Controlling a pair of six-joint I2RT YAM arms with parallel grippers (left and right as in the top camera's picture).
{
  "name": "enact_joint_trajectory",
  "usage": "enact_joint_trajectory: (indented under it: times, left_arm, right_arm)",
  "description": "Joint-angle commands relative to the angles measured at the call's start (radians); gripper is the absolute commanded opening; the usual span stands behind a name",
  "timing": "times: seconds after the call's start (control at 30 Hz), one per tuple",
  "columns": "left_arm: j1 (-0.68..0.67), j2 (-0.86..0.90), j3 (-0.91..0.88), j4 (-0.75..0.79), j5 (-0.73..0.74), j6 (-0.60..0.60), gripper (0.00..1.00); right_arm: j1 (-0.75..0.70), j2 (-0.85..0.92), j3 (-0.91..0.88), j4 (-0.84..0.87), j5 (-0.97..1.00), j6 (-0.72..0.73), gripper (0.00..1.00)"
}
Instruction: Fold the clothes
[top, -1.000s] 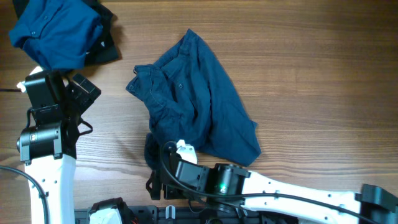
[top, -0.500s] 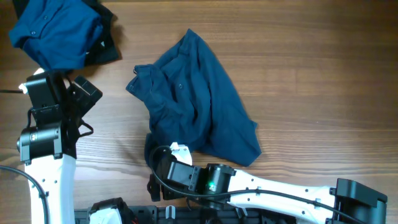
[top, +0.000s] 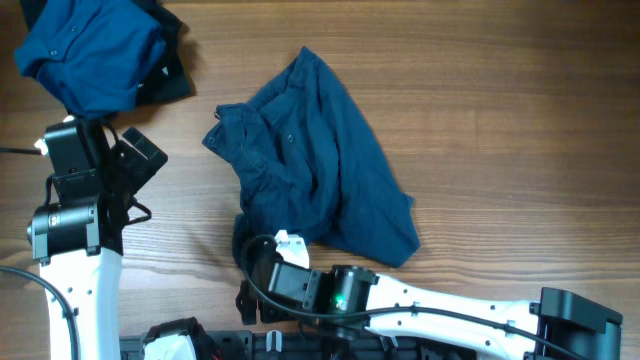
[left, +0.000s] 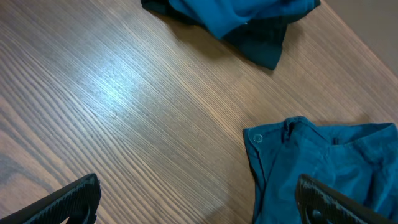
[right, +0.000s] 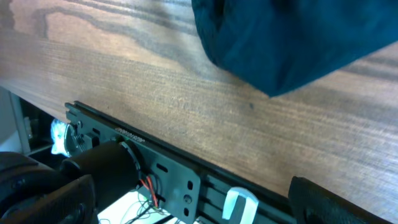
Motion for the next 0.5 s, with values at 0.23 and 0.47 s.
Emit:
enact_joint_trajectory:
  times: [0.23,0.47]
  left_arm:
    - [0.005,0.005,0.013,-0.013,0.019,-0.006,1.0]
    - [0.005,0.005,0.013,-0.016,0.019,-0.007,1.0]
  right_arm:
    - [0.068,0.052,-0.006,0.009,0.007,0.113,1.0]
    - [0.064,0.064,-0.006,-0.005,0.108,0.138,0.99]
